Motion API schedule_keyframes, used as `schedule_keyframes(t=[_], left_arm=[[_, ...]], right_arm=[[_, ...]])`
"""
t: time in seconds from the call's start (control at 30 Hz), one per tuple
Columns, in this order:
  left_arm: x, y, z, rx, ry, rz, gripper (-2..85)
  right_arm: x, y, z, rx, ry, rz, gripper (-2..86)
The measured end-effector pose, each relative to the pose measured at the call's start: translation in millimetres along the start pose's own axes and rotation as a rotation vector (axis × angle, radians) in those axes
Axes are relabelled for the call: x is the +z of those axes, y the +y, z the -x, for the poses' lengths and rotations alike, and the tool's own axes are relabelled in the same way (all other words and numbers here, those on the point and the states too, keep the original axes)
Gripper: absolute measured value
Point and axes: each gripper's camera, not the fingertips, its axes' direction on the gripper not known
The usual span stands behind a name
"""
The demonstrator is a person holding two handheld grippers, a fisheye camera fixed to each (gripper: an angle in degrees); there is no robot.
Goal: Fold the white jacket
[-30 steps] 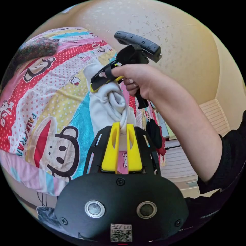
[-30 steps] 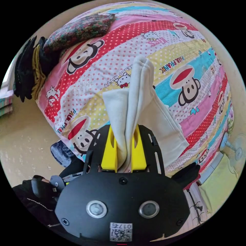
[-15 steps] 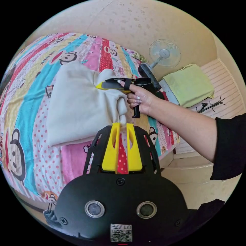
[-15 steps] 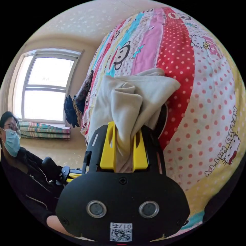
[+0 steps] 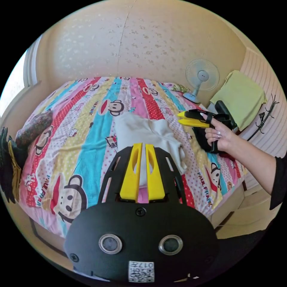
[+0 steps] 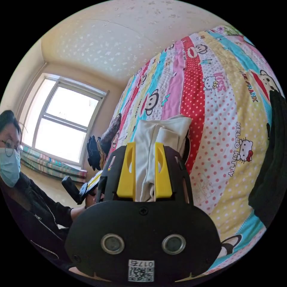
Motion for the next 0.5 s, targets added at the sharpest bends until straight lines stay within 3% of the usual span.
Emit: schedule_keyframes(t=[0.13, 0.27, 0.33, 0.5], left_arm=[[74.7, 22.0, -18.4, 0.134, -0.064, 0.222, -0.5], [50.4, 22.3, -40.9, 0.258, -0.139, 0.205, -0.9], [22.7, 17.9, -40.2, 0.255, -0.183, 0.160, -1.0], [-15.3, 9.3, -10.2, 0.070, -0.016, 0.101, -1.0]], right_arm=[[63.5, 36.9, 0.4, -0.191, 0.281, 0.242, 4.8], [2.7, 49.9, -18.8, 0.004, 0.010, 0.076, 6.3], [-32.5, 61.6, 1.7, -0.038, -0.100, -0.005, 7.3], [-46.7, 101.7, 95.3, -0.220, -0.057, 0.123, 8.2]])
